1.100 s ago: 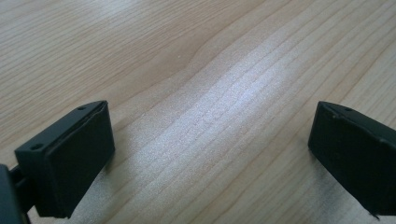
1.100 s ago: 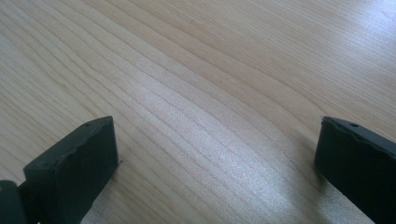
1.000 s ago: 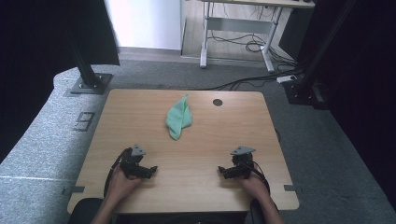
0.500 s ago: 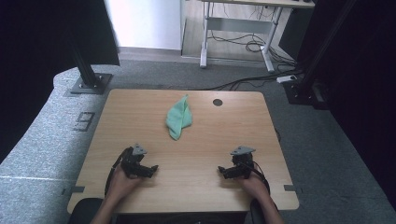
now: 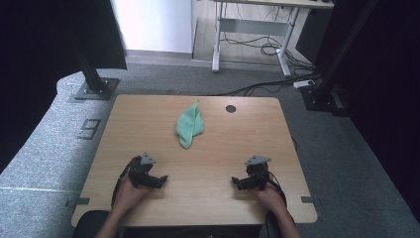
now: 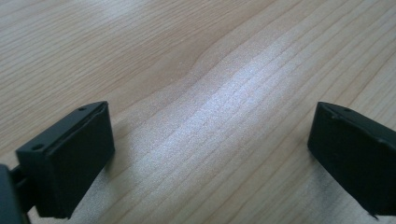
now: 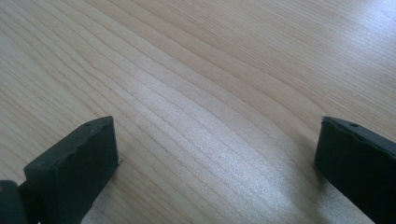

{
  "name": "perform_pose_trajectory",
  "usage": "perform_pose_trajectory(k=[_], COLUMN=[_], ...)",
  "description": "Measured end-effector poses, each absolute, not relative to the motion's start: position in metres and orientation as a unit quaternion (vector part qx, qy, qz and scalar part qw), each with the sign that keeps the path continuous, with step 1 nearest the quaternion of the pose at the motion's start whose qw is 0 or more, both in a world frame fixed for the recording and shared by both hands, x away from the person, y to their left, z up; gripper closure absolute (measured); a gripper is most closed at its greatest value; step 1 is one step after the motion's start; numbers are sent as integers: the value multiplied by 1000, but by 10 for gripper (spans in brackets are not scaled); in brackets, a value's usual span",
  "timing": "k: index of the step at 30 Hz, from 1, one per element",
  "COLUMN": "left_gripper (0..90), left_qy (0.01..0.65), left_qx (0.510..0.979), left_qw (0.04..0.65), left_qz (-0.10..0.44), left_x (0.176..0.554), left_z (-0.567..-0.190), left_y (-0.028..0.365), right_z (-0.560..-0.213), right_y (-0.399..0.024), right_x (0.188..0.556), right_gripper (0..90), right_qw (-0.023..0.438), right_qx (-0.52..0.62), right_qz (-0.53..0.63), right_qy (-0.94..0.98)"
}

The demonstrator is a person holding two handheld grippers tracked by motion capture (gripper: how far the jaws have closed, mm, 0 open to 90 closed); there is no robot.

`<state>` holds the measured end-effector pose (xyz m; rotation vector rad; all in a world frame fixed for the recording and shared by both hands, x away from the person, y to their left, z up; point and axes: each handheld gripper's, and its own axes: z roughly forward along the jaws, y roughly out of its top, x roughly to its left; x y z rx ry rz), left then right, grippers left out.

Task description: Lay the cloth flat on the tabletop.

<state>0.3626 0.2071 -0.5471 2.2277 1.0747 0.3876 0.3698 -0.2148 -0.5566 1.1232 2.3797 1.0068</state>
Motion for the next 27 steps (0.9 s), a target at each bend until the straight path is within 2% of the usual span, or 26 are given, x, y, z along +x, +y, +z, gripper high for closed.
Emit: perform_pose_trajectory(k=[14, 21, 27], left_gripper=[73, 143, 153], left_qy=[398, 387, 376], left_qx=[846, 848, 851], left_qw=[322, 330, 333], left_qz=[148, 148, 150], left_x=[370, 378, 389], left_z=[-536, -529, -523], left_y=[200, 189, 174], right_z=[-557, -557, -557], right_y=[-215, -215, -215], right_x=[370, 370, 369], right_gripper=[0, 0, 0], right_qw=[161, 161, 161], right_qx=[393, 393, 394], right_qz=[353, 353, 352], right_qy=[834, 834, 834])
